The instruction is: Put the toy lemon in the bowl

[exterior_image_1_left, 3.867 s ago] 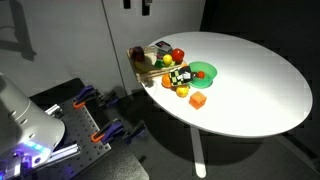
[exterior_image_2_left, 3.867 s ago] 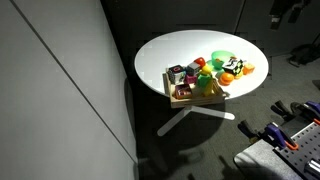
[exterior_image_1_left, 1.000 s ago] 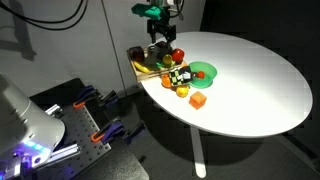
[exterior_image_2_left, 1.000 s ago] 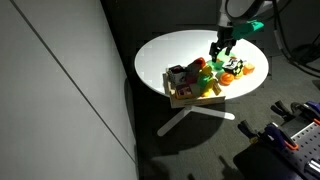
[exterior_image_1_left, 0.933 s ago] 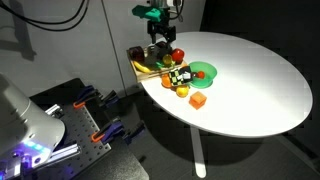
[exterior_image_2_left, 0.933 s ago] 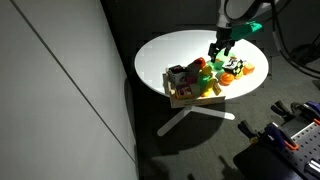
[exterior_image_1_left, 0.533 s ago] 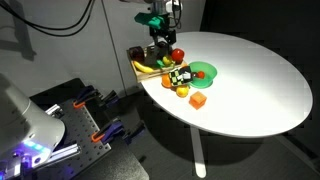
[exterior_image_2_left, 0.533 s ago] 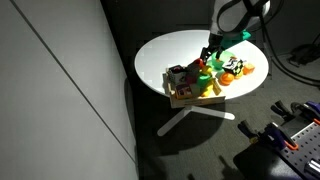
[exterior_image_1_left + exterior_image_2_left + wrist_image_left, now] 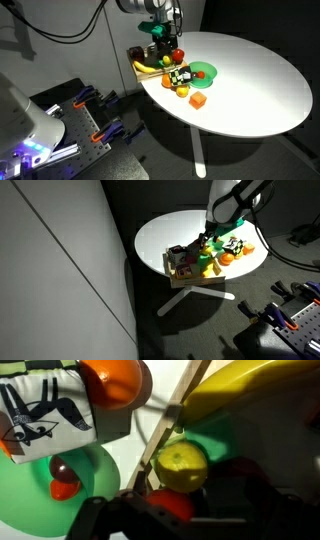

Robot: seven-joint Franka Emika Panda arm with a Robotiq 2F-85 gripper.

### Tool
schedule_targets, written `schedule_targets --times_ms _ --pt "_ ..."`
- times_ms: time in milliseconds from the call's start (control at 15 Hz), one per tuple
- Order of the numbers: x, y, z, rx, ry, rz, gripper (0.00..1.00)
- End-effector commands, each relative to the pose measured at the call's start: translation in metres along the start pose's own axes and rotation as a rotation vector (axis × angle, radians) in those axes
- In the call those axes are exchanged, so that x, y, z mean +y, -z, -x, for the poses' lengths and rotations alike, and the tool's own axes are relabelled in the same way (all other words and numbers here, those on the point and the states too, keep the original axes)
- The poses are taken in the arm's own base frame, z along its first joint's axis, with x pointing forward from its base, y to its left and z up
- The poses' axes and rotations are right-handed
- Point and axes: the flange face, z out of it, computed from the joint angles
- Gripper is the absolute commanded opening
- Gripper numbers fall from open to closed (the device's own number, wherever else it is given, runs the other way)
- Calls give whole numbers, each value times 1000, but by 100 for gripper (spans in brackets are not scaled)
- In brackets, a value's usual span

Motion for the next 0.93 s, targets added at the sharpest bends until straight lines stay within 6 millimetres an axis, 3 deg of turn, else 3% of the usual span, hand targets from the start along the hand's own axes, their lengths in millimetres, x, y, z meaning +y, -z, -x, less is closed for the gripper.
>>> schedule_targets --times_ms 0,400,533,867 --pt "-1 -12 -11 17 1 33 100" --pt "-2 -28 -14 38 24 52 100" --pt "-2 -33 -13 35 31 55 74" --pt "4 -29 -13 8 20 45 34"
